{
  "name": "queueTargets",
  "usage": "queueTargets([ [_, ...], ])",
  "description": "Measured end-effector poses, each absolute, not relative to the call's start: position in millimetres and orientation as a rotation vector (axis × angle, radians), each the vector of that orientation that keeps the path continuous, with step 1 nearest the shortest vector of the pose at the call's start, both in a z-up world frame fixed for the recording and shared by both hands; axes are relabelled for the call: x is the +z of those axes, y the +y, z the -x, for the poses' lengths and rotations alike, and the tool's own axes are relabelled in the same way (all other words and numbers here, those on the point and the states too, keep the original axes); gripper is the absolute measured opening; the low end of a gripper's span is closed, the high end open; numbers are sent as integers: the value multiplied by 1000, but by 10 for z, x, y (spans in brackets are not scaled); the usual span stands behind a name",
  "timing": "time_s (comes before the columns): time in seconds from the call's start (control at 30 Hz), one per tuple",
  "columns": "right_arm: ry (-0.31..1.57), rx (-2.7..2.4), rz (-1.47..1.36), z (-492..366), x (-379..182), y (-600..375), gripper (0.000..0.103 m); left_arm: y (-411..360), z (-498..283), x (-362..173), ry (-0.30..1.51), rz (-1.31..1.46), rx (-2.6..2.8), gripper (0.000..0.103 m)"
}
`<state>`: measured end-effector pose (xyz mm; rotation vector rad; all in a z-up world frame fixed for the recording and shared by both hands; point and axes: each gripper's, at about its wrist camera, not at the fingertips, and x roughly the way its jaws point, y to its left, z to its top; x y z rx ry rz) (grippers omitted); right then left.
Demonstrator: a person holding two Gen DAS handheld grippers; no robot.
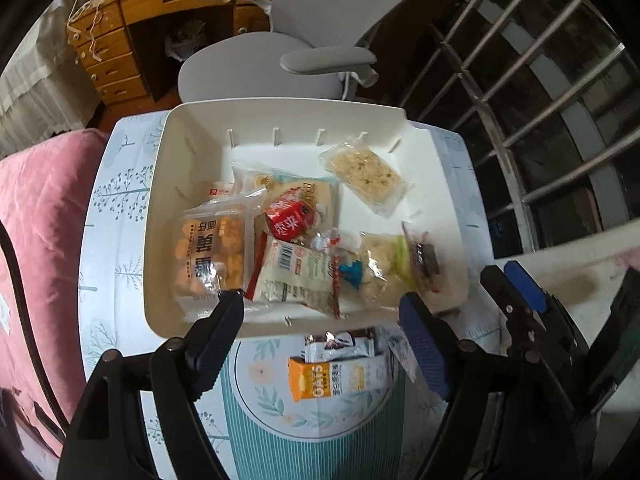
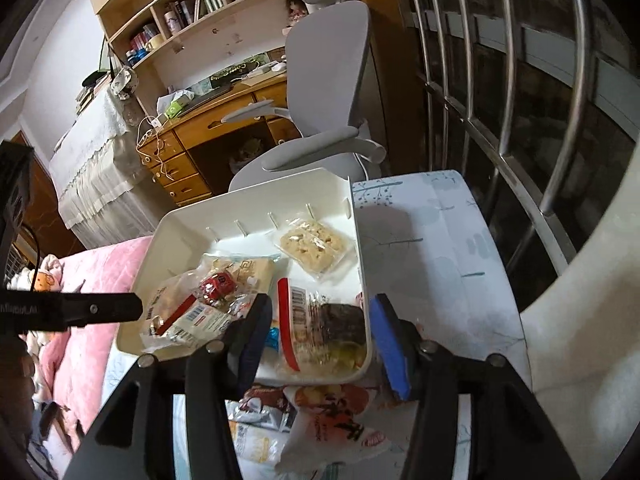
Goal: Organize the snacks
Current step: 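Carry the Cookies and chocolate packets into the white tray and open both grippers, then move left gripper to orange OATS bar while right moves to white-orange bag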
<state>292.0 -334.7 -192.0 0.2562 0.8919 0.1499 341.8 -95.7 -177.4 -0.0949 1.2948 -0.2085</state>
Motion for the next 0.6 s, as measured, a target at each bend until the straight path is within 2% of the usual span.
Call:
queueTargets([
  [0.3,939,178,-361,-2644,-1765,-3539,56,-1084,-2949,-1556,1255,-7,-331,79],
  [0.6,1018,175,-462,-2310,-1929,-3671,63,-1192,-2577,-1749,1281,-118,-432,79],
])
